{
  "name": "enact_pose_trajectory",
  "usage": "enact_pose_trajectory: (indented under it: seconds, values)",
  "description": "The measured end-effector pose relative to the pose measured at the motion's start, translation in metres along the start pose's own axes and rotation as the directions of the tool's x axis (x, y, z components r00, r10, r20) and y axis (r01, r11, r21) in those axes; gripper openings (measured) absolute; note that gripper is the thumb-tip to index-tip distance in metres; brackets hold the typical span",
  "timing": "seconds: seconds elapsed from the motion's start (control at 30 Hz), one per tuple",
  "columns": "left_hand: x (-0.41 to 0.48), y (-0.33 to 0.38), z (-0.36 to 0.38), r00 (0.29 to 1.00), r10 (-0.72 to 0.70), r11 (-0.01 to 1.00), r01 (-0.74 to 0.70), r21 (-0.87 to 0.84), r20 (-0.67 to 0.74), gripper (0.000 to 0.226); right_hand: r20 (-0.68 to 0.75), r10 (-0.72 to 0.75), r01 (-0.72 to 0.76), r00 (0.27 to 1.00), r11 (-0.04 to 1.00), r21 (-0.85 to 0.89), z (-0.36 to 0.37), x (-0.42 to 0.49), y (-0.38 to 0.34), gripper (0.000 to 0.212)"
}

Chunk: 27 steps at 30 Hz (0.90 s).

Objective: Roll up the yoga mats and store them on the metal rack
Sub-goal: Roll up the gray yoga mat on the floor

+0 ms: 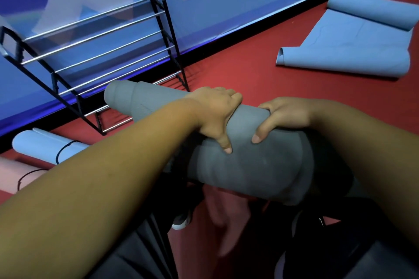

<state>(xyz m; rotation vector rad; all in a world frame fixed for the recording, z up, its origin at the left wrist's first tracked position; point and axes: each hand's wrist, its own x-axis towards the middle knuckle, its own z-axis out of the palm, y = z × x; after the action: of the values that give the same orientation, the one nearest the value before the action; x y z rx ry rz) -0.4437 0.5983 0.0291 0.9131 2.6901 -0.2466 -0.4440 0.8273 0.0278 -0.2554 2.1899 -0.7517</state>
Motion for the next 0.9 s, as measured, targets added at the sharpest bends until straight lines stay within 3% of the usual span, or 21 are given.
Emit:
enact_pose_trajectory:
  seconds: [0.17,0.33,0.43,0.57,0.73,0.8,0.9]
  values:
    - [0.003,-0.01,0.0,1.0,-0.012,0.99,0.014,-0.14,0.013,0.102,-0.035,-0.03,0.026,0.999,0.994,-0.107,0.0,0.001,-0.003,0.064]
    - [0.007,-0.02,-0.006,0.984,-0.078,0.955,0.12,-0.271,0.16,0.09,-0.101,-0.112,0.073,0.989,0.942,-0.327,0.002,0.003,-0.009,0.077]
    - [0.008,-0.028,-0.008,0.976,-0.104,0.925,0.165,-0.342,0.191,0.08,-0.133,-0.171,0.098,0.976,0.896,-0.433,0.007,0.002,-0.014,0.099]
    - [0.005,-0.04,-0.015,0.964,-0.13,0.856,0.228,-0.464,0.233,0.07,-0.209,-0.138,-0.025,0.968,0.776,-0.631,0.023,-0.004,-0.024,0.139]
    - [-0.005,-0.05,-0.017,0.936,-0.084,0.712,0.296,-0.637,0.341,0.056,-0.303,-0.239,-0.066,0.923,0.674,-0.736,0.042,-0.004,-0.029,0.162]
    - [-0.008,-0.049,-0.018,0.928,-0.061,0.684,0.308,-0.662,0.369,0.054,-0.324,-0.25,-0.076,0.912,0.674,-0.735,0.044,-0.003,-0.029,0.158]
    - [-0.007,-0.047,-0.015,0.917,-0.054,0.72,0.31,-0.621,0.395,0.058,-0.331,-0.25,-0.07,0.91,0.695,-0.716,0.042,0.001,-0.03,0.126]
